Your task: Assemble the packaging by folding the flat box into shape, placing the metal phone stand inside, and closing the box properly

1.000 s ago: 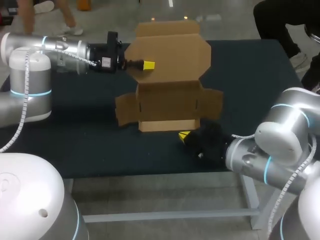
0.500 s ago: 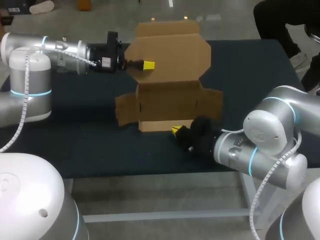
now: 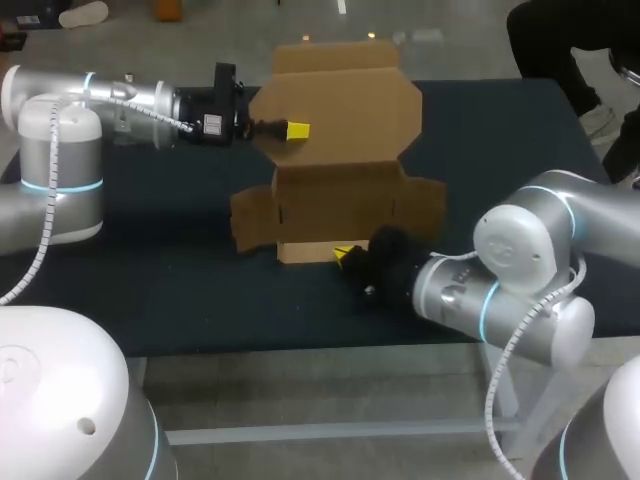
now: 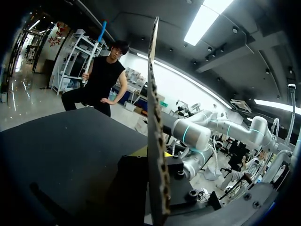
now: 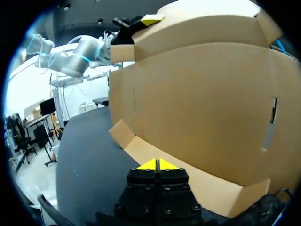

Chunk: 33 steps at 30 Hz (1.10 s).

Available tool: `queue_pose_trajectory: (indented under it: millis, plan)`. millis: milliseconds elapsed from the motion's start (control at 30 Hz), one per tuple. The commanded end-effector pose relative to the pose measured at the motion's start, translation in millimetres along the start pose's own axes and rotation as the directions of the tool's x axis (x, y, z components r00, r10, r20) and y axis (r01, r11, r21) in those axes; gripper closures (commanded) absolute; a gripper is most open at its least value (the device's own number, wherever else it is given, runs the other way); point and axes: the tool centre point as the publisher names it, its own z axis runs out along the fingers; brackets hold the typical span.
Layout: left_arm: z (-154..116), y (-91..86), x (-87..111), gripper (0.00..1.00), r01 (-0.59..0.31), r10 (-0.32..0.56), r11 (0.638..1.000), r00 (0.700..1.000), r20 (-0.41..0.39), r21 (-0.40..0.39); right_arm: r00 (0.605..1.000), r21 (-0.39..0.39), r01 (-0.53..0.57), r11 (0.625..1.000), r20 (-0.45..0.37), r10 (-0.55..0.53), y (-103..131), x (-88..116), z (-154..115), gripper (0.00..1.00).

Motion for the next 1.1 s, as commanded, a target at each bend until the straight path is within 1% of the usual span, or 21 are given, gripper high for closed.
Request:
queue_pose_trajectory:
  millis: [33,1100]
  plan:
    - [-0.7,0.6,-0.4,1.00,0.000,0.000,1.000,1.000,-0.003,-0.001,0.991,0.005,-0.001,1.000,0.133,0.000,-0.5,2.9,8.8,1.00]
    - [-0.7,0.6,-0.4,1.00,0.000,0.000,1.000,1.000,-0.003,-0.001,0.986,0.031,-0.033,0.999,0.165,0.027,-9.4,-3.6,12.9,1.00]
